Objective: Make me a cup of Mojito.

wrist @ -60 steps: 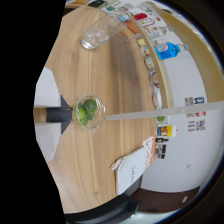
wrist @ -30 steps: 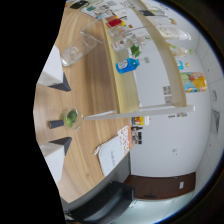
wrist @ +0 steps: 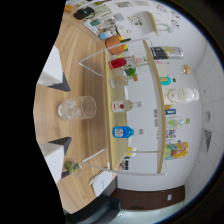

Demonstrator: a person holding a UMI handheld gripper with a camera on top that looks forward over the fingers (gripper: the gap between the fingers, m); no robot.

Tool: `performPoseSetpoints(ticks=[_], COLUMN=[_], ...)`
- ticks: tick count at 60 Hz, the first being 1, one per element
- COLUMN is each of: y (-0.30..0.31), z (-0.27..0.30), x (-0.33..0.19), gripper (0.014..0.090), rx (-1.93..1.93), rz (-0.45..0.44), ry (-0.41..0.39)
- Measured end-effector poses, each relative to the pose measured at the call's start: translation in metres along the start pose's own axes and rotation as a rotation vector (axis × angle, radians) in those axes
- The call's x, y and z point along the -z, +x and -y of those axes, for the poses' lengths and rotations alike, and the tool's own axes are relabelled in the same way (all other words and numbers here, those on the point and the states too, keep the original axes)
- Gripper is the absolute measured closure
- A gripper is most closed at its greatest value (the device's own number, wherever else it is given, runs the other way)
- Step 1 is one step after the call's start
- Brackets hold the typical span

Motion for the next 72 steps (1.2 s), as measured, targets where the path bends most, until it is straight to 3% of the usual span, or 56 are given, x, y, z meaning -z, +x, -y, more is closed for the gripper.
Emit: performPoseSetpoints(ticks=[21, 32, 40, 46, 52, 72], y=[-0.031, -0.031, -0.028, -0.025, -0.022, -0.022], z=[0.1, 0.128, 0.13, 0.125, 0.125, 0.131], x=[-0.062, -0.115, -0.146, -0.161, -0.165, -0.147], gripper=[0.0193, 0.0226, 0.0337, 0.0485, 0.0684, 0.0707], rx=[0.011, 0.056, 0.071, 0.057, 0.045, 0.052], rz=[0.005, -0.008, -0.023, -0.031, -0.037, -0.003], ry=[0.088, 0.086, 0.053, 0.024, 0.026, 0.04])
